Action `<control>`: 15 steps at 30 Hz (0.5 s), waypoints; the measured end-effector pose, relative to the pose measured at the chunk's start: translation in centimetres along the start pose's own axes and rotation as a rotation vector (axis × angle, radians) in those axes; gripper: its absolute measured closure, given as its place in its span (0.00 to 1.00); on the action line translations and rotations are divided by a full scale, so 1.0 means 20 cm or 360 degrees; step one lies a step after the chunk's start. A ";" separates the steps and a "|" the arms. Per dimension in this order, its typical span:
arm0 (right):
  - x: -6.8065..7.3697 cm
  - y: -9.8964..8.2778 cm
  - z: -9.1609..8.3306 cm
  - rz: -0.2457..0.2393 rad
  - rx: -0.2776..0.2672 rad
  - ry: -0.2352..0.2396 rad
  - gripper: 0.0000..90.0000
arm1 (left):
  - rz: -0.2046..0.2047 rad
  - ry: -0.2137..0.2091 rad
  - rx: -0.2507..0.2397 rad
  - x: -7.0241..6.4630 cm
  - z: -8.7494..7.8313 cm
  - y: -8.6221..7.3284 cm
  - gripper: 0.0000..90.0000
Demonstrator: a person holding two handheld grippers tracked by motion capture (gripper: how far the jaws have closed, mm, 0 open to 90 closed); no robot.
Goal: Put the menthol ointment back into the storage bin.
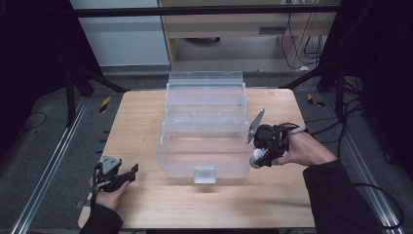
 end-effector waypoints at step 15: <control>-0.13 0.11 0.08 0.0027 -0.0019 -0.0008 0.56 | -0.0004 -0.0002 -0.0004 0.00 0.00 0.00 0.34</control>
Point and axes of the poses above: each handheld gripper's, and its own axes: z roughly forward along the jaws, y roughly out of its top, x roughly to its left, the point moved 3 cm from there along z, roughly forward along the jaws, and after that the axes turned 3 degrees about -z, right-handed, at the moved point
